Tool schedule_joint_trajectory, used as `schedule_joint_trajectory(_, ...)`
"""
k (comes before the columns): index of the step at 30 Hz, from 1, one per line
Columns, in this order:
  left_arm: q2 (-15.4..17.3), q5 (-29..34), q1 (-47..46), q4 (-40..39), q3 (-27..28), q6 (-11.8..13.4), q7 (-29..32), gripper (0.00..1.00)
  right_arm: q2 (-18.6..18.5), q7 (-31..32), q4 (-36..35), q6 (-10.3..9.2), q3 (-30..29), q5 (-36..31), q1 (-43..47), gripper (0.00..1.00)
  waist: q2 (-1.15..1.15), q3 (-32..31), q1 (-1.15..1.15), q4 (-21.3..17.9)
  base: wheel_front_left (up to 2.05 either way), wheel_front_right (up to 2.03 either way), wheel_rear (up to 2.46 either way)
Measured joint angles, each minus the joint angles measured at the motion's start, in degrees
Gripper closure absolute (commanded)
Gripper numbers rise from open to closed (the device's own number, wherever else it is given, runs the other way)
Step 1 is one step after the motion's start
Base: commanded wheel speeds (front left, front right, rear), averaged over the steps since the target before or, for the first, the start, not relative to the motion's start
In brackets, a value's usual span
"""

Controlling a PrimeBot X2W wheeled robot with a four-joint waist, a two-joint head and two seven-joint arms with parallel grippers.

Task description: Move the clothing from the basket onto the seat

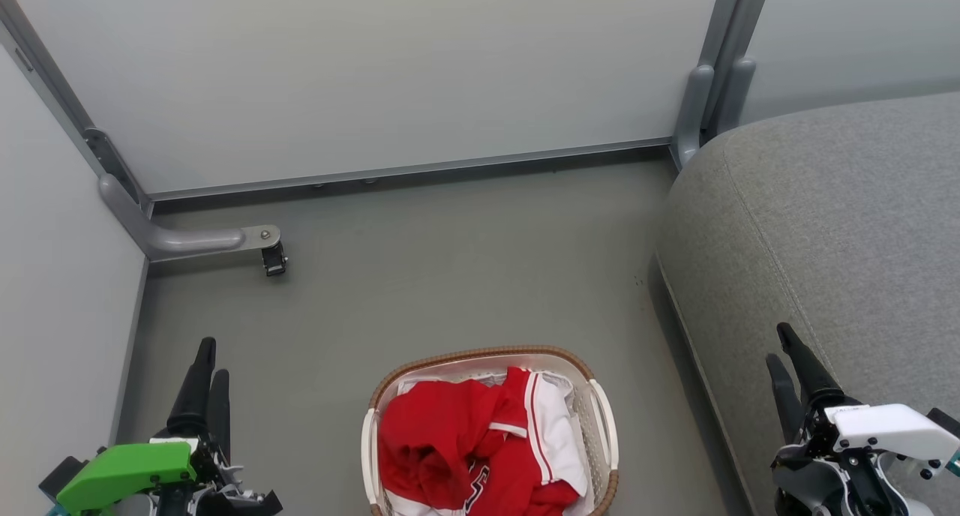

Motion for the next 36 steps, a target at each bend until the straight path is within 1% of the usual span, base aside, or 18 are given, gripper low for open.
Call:
schedule_joint_trajectory(6,-0.10,1.00,0.66,0.55,-0.73,0.01,-1.44,0.00,-0.33,-1.05,-0.27,-0.01,0.74,-0.77,0.60,0.00,0.00,0.07,0.00,0.00,0.00,0.00,0.00)
schedule_joint_trajectory(11,-0.02,4.87,0.66,0.10,-1.15,0.01,-2.92,0.00,-1.86,-2.77,-0.89,-0.01,2.66,-3.15,0.57,0.00,0.00,0.14,0.00,-0.02,0.00,0.00,0.00)
schedule_joint_trajectory(17,0.13,11.81,0.65,-0.05,-1.77,0.01,-4.42,0.00,-3.20,-4.35,-1.25,-0.01,3.97,-8.06,0.00,0.00,0.00,0.25,0.00,-0.01,0.00,0.00,0.00)
schedule_joint_trajectory(21,0.37,17.14,0.59,-0.02,-2.45,0.01,-5.44,0.00,-4.20,-5.36,-1.23,-0.01,5.14,-12.62,-0.43,0.00,0.00,0.34,0.00,0.00,0.00,0.00,0.00)
schedule_joint_trajectory(32,0.82,31.89,0.51,0.07,-4.01,0.01,-7.88,0.00,-5.92,-7.78,-0.26,-0.01,7.95,-24.74,-2.15,0.00,0.00,0.60,0.00,0.09,0.00,0.00,0.00)
schedule_joint_trajectory(36,0.98,36.57,0.50,-0.05,-4.79,0.01,-8.73,0.00,-6.02,-8.70,0.19,-0.01,8.62,-28.36,-2.33,0.00,0.00,0.56,0.00,0.15,0.00,0.00,0.00)
